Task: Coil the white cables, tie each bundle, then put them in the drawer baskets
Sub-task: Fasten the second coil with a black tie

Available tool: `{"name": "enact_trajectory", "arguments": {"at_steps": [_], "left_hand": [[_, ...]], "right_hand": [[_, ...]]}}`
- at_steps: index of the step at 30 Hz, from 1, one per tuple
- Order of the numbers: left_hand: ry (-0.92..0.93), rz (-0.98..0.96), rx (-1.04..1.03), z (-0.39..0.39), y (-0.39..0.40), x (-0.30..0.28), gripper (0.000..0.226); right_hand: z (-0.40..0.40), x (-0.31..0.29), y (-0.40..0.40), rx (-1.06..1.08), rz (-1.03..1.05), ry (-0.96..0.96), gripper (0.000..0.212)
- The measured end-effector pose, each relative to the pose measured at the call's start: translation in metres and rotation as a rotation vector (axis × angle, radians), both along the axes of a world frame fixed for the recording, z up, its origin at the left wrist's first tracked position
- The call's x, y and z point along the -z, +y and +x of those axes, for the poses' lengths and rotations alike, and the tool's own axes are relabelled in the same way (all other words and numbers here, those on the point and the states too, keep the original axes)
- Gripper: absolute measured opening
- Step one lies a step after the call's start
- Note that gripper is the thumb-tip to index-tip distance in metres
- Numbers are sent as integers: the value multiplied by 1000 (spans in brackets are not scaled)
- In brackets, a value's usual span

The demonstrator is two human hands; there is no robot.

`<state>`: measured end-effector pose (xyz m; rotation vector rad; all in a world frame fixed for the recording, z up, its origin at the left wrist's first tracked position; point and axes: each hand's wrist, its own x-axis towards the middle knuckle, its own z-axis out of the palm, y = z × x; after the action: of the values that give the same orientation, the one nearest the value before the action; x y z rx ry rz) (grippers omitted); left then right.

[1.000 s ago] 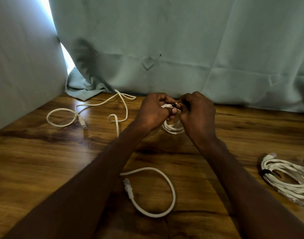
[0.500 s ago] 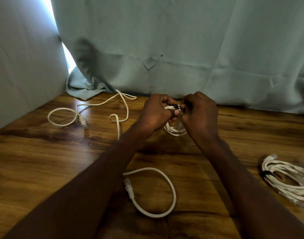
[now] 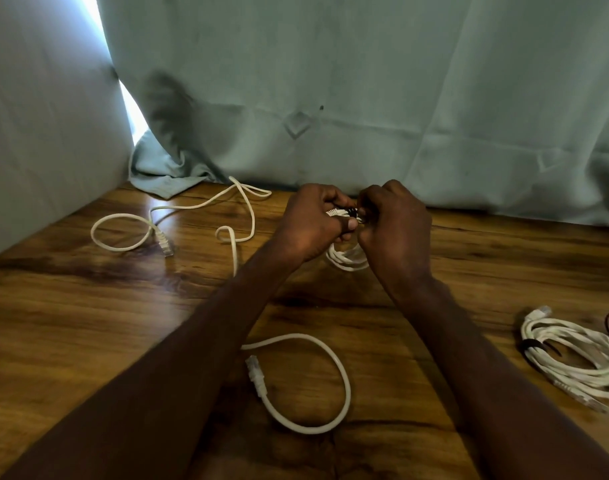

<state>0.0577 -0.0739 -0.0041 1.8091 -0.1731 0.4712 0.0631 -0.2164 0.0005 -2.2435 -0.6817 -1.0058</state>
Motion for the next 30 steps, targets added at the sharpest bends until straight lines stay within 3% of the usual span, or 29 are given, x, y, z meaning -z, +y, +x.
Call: {"name": "enact_trajectory", "arguments": {"at_steps": [4,10,30], "left_hand": [[15,-10,-7,1,1,2,22],[38,-77,-39,5,3,0,20],[34,-25,26,-2,1,0,19]], "right_hand": [[3,2,2,-27,-33,8,28],[13,2,2,31,198,85,15],[6,0,-1,-25,-53,-6,19]]}}
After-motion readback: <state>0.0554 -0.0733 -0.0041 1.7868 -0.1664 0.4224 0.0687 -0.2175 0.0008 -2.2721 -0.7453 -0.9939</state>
